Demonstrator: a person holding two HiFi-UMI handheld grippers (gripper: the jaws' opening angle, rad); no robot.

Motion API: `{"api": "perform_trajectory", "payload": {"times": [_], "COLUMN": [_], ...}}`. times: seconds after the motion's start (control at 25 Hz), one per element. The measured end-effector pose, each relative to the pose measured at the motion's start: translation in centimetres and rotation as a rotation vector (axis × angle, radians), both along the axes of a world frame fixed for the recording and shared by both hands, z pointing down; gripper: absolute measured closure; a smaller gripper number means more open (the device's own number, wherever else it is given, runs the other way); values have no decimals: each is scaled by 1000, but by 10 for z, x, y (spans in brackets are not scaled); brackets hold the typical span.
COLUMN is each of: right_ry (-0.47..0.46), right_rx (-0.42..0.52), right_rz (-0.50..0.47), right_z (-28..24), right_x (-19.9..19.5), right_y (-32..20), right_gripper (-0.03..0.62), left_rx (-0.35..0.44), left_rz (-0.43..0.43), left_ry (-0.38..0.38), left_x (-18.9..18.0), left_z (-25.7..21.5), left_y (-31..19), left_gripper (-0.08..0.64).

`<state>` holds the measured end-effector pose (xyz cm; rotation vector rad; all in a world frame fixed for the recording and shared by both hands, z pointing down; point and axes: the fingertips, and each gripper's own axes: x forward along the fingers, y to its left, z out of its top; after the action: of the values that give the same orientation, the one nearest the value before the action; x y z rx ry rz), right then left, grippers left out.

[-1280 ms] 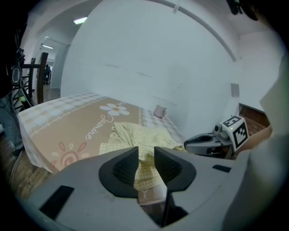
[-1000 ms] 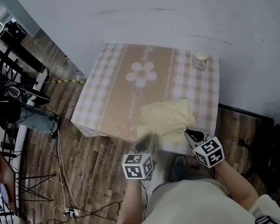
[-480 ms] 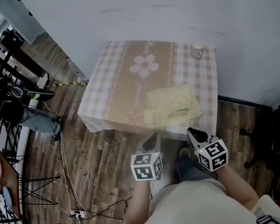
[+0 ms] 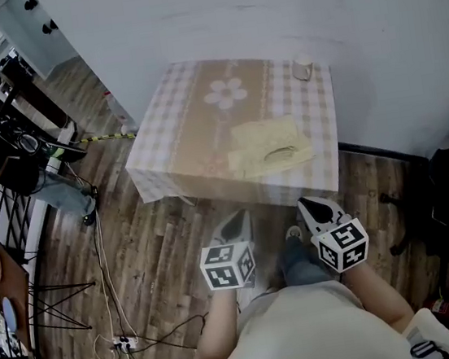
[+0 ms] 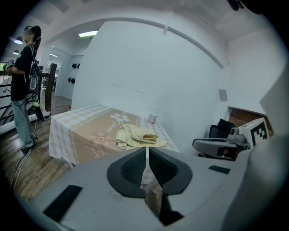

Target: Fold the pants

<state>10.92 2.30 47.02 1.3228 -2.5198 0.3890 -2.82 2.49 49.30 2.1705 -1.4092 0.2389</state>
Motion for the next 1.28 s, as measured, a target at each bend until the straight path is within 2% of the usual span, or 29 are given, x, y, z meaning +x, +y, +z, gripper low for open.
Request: {"api": "perform_trajectory", "payload": {"times": [0.48, 1.28], "right_ry": [-7, -15], "right_rx": [51, 108], "right_rz": [-34, -51], "right_z": [-20, -43], "right_x": [-6, -14], "right_y": [62, 87], "right_gripper": [589, 592], "left_rx": [35, 39], "left_rz": [1, 4], "left_ry": [6, 12], "left_x": [-3, -4], "left_z": [-13, -18], "left_y": [68, 90], "left_gripper": [540, 540]}}
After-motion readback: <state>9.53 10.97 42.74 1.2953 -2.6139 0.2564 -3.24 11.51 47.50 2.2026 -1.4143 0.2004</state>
